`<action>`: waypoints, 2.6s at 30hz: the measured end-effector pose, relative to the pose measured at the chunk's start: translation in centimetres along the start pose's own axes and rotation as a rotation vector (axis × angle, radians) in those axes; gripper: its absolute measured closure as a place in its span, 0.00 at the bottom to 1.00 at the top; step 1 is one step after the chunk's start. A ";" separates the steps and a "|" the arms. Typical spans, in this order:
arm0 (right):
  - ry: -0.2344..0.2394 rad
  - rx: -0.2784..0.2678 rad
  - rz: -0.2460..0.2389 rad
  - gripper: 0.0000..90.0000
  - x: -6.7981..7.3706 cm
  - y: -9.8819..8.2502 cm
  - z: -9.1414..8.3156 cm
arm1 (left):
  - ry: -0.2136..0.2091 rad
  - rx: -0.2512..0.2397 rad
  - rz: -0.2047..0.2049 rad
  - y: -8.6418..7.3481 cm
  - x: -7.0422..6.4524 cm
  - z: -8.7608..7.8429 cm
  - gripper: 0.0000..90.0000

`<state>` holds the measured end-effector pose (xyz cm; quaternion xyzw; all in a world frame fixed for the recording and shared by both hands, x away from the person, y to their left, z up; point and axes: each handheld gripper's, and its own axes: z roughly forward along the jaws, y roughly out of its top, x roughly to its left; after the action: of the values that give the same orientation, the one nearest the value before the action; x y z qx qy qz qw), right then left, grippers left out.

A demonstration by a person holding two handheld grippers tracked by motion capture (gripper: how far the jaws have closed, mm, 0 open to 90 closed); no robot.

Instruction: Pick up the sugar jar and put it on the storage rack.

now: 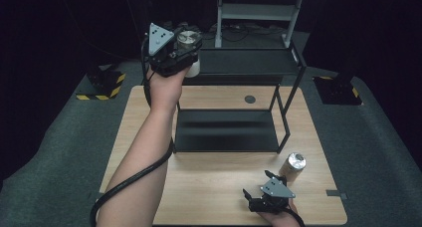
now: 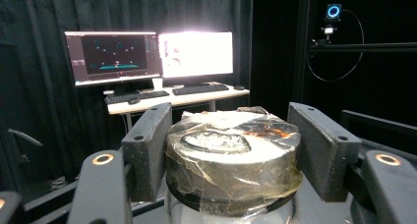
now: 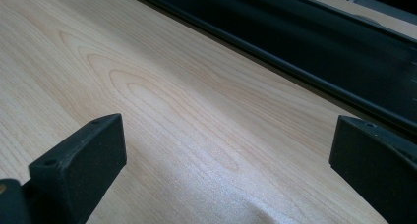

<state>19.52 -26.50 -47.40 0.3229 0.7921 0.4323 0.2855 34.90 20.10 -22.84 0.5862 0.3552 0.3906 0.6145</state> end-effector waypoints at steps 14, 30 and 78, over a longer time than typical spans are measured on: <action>0.005 -0.005 0.005 0.00 -0.1 -0.1 -0.1 | 0.017 -0.004 -0.004 -0.6 0.0 1.5 0.40; 0.007 -0.007 0.004 0.00 -0.2 -0.1 -0.1 | 0.027 0.002 -0.005 -0.7 0.4 1.8 0.40; 0.002 0.001 -0.007 0.00 0.0 0.0 0.0 | 0.020 0.017 0.019 -1.1 -0.4 -1.0 0.01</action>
<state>19.47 -26.48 -47.39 0.3200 0.7936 0.4312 0.2862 33.94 20.15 -24.03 0.5907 0.3589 0.3993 0.6023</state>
